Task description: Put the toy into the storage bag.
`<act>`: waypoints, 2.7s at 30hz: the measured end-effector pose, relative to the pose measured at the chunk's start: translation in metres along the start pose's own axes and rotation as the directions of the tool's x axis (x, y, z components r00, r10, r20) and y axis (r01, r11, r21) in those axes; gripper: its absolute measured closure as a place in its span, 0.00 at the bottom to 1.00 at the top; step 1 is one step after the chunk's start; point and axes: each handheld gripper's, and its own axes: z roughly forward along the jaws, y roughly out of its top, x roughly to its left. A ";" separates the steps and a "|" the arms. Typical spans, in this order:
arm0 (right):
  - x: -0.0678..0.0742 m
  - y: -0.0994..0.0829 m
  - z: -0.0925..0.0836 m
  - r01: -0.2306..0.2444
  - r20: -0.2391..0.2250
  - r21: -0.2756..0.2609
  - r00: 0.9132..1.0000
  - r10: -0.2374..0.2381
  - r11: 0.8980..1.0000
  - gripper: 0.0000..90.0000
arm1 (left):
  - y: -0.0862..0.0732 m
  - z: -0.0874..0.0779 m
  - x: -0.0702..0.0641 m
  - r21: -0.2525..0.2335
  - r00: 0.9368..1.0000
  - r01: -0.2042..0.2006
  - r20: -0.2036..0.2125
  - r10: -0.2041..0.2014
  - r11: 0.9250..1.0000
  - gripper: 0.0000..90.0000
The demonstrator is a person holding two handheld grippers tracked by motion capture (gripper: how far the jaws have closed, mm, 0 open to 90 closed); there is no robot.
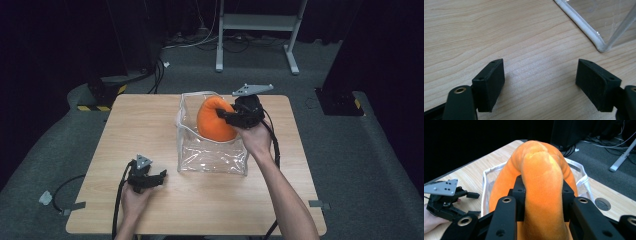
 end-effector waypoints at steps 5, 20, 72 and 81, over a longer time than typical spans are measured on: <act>-0.001 -0.007 0.003 -0.003 -0.006 0.014 1.000 0.003 1.000 0.75 | 0.000 0.000 0.000 0.000 1.000 0.001 0.000 -0.001 1.000 0.26; 0.001 -0.025 0.011 -0.020 -0.018 0.052 1.000 0.021 0.998 0.74 | 0.000 0.000 0.000 0.002 1.000 -0.001 -0.001 0.001 1.000 0.26; 0.002 -0.039 0.020 -0.027 0.040 0.185 0.999 0.020 0.982 0.53 | 0.000 0.000 0.000 -0.001 1.000 0.000 -0.001 0.000 1.000 0.26; 0.002 -0.043 0.021 -0.029 0.034 0.206 0.999 0.022 0.978 0.48 | 0.000 0.000 0.000 0.001 1.000 -0.002 -0.001 0.002 1.000 0.26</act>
